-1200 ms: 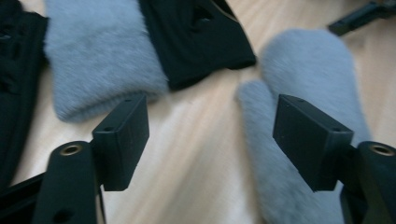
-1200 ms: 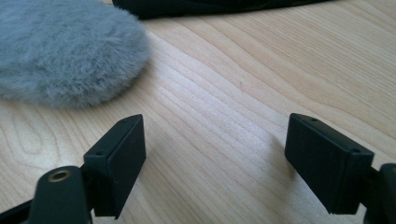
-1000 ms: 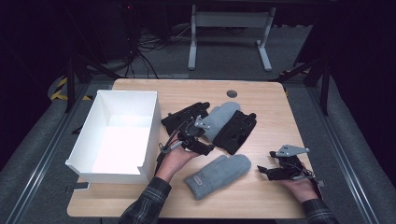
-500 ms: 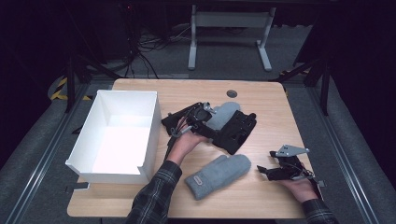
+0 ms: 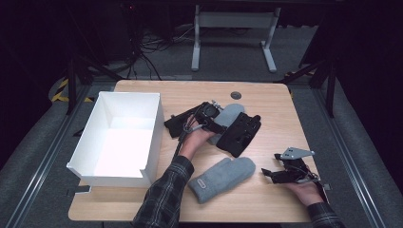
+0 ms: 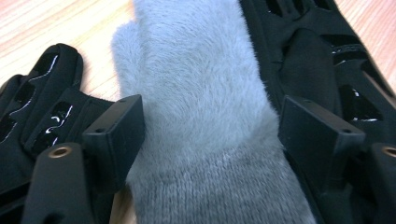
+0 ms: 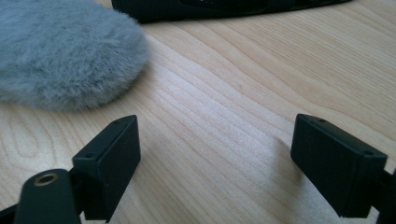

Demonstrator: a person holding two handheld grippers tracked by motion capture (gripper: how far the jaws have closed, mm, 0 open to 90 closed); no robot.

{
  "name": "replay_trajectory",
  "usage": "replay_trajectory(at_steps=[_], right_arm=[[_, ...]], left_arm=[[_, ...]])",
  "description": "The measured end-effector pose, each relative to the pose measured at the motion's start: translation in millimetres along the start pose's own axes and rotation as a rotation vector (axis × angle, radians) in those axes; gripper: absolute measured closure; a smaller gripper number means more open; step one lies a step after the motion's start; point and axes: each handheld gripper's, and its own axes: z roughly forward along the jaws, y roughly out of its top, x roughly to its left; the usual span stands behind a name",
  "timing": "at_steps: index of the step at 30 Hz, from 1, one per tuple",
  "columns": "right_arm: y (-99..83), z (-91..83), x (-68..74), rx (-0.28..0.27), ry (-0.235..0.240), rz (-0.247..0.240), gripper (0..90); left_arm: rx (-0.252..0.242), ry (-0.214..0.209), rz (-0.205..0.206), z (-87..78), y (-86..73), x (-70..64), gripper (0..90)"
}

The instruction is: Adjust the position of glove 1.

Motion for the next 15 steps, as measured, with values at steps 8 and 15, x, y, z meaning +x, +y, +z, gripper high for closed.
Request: replay_trajectory(at_steps=[8,15], right_arm=[[0.0,0.0,0.0,0.000,-0.001,0.000,16.4],[0.0,0.0,0.0,0.000,-0.001,0.000,16.4]], left_arm=[[0.006,-0.033,-0.007,6.4,-3.0,6.6,48.2],[0.006,-0.034,0.021,1.6,-1.9,6.1,78.2]])
